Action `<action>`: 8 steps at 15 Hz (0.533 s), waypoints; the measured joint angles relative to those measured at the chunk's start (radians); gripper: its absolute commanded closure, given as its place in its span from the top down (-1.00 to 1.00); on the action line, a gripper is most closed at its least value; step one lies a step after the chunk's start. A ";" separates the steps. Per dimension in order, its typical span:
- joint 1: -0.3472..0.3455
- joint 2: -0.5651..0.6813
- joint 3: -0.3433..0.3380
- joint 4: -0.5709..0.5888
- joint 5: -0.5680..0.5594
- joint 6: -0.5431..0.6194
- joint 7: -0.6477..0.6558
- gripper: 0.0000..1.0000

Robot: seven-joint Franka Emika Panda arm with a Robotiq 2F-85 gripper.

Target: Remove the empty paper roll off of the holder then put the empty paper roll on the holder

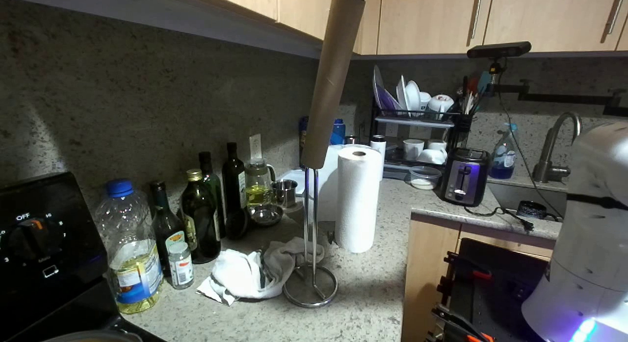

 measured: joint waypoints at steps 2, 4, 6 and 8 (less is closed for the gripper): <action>0.000 0.008 -0.002 0.000 0.000 0.000 0.000 -1.00; 0.000 0.014 -0.003 0.000 0.000 0.000 0.000 -1.00; 0.000 0.019 -0.004 0.000 0.000 0.000 0.000 -1.00; 0.000 0.022 -0.006 0.000 0.000 0.000 0.000 -1.00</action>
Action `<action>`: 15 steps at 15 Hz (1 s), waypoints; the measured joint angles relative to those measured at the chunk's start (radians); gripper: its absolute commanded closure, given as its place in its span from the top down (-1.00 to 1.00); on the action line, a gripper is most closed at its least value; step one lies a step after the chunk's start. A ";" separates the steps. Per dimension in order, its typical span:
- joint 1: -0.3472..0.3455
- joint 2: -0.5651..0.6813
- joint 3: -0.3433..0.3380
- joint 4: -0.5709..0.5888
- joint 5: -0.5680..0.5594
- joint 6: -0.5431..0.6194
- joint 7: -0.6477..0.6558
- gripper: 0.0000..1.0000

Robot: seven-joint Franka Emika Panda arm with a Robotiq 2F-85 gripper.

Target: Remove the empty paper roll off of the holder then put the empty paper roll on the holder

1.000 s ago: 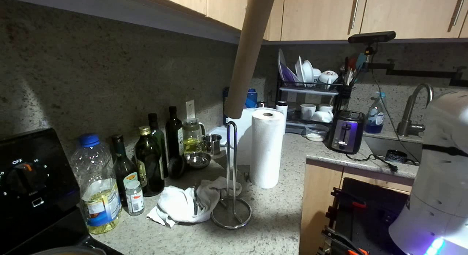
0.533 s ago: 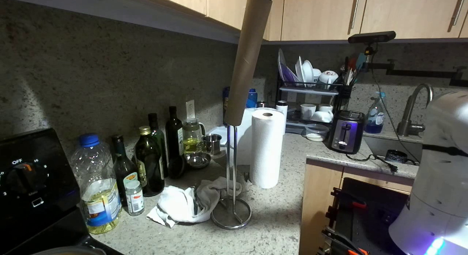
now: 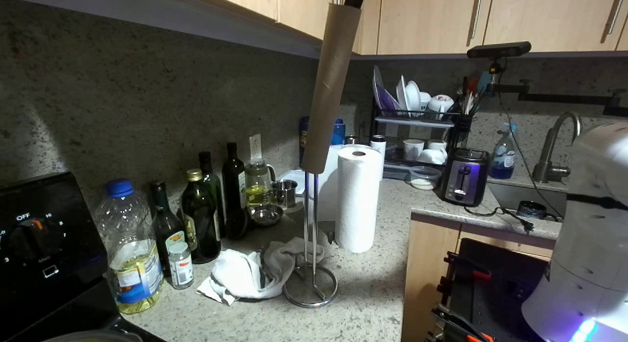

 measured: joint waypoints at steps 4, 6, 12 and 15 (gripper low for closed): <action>0.000 0.005 -0.007 0.000 0.000 0.000 0.000 -1.00; 0.000 0.009 -0.014 0.000 0.000 0.000 0.000 -1.00; 0.001 0.036 -0.047 -0.001 0.008 0.000 -0.001 -1.00; 0.004 0.053 -0.060 -0.003 0.029 0.002 -0.002 -1.00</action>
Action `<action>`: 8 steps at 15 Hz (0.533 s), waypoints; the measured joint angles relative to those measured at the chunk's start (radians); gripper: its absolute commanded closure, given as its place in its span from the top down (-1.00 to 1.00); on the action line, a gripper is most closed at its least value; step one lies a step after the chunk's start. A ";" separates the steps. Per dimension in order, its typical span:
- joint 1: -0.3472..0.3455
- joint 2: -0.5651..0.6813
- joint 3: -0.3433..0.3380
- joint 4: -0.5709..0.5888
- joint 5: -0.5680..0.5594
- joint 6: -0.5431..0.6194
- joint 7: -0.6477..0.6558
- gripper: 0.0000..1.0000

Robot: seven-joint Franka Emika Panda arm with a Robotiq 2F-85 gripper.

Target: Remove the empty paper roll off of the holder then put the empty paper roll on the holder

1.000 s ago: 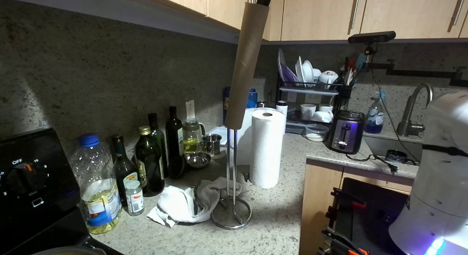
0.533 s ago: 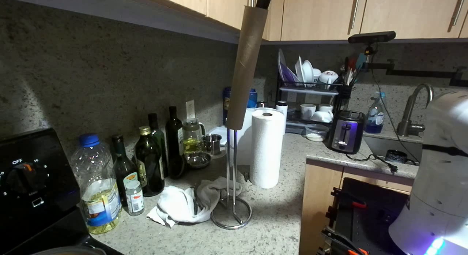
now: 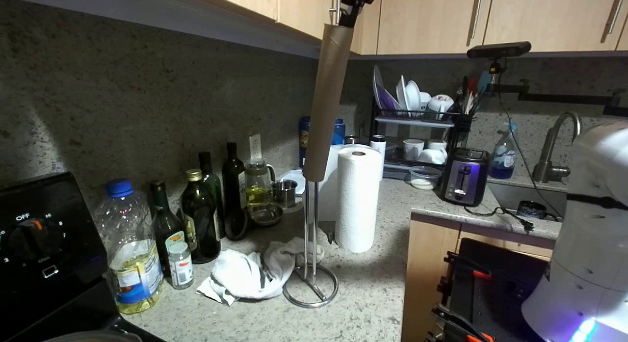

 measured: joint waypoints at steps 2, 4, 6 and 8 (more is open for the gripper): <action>0.006 0.011 -0.006 -0.002 0.014 0.001 0.000 -1.00; 0.011 0.020 -0.009 -0.003 0.027 0.001 0.000 -1.00; 0.018 0.026 -0.009 -0.010 0.039 0.002 0.000 -1.00; 0.029 0.028 -0.008 -0.021 0.048 0.006 0.000 -1.00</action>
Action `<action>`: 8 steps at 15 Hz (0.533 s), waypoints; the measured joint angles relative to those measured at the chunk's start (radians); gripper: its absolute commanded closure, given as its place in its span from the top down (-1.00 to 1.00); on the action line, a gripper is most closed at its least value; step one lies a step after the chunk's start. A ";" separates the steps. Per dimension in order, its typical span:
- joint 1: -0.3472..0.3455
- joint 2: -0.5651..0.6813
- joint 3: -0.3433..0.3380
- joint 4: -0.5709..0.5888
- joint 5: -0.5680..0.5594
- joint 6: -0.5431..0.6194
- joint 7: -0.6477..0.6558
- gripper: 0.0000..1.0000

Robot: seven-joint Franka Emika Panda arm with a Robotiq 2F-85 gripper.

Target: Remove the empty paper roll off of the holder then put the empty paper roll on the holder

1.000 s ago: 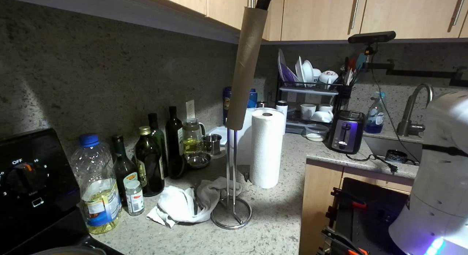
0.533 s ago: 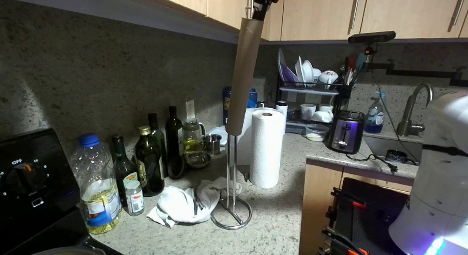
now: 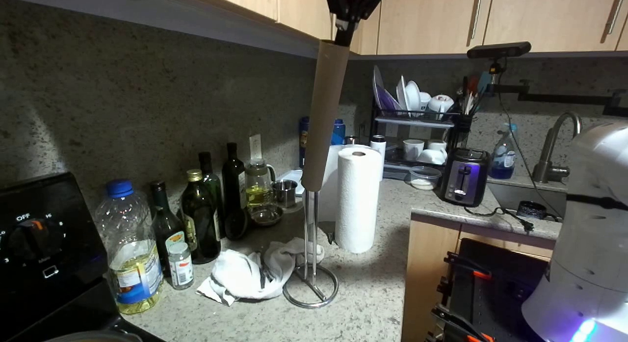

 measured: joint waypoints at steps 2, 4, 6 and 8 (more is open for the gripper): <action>0.012 -0.001 0.000 -0.012 0.004 0.007 0.000 -1.00; 0.019 -0.002 0.000 -0.022 0.006 0.018 0.000 -1.00; 0.021 -0.007 -0.002 -0.032 0.011 0.033 0.000 -1.00; 0.021 -0.012 -0.009 -0.040 0.019 0.045 0.000 -1.00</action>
